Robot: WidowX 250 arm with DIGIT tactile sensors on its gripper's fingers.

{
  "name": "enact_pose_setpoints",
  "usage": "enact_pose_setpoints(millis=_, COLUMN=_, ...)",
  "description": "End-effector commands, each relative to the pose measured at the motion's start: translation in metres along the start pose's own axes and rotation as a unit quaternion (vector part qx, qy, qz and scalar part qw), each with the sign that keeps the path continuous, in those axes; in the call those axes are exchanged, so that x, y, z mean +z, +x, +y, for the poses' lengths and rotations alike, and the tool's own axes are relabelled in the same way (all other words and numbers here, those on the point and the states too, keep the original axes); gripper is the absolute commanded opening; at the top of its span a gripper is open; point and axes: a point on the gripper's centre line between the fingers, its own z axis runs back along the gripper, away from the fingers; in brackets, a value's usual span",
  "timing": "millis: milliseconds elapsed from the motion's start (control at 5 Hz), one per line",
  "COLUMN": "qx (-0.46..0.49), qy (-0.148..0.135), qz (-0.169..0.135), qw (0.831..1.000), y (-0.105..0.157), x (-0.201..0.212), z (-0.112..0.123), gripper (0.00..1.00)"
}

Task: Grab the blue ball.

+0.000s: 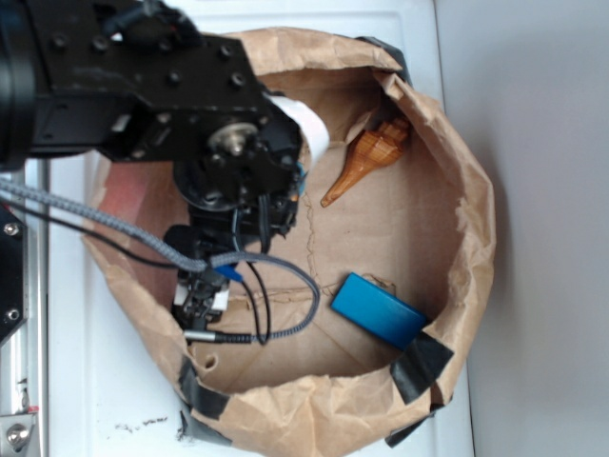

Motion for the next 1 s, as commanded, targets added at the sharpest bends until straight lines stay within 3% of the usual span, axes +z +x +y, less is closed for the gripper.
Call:
enact_pose_setpoints(millis=0, qx=0.031, qy=0.024, qz=-0.028, qw=0.999, y=0.021, x=0.021, z=0.025, gripper=1.0)
enact_pose_setpoints(millis=200, qx=0.071, qy=0.055, qz=-0.012, qw=0.996, y=0.018, x=0.006, z=0.054, gripper=1.0)
enact_pose_setpoints(millis=400, qx=0.103, qy=0.105, qz=-0.007, qw=0.989, y=0.013, x=-0.009, z=0.071, gripper=1.0)
enact_pose_setpoints(millis=600, qx=0.097, qy=0.112, qz=-0.011, qw=0.989, y=0.015, x=-0.021, z=0.075, gripper=1.0)
enact_pose_setpoints(millis=800, qx=0.069, qy=0.12, qz=0.002, qw=0.99, y=0.025, x=-0.041, z=0.06, gripper=1.0)
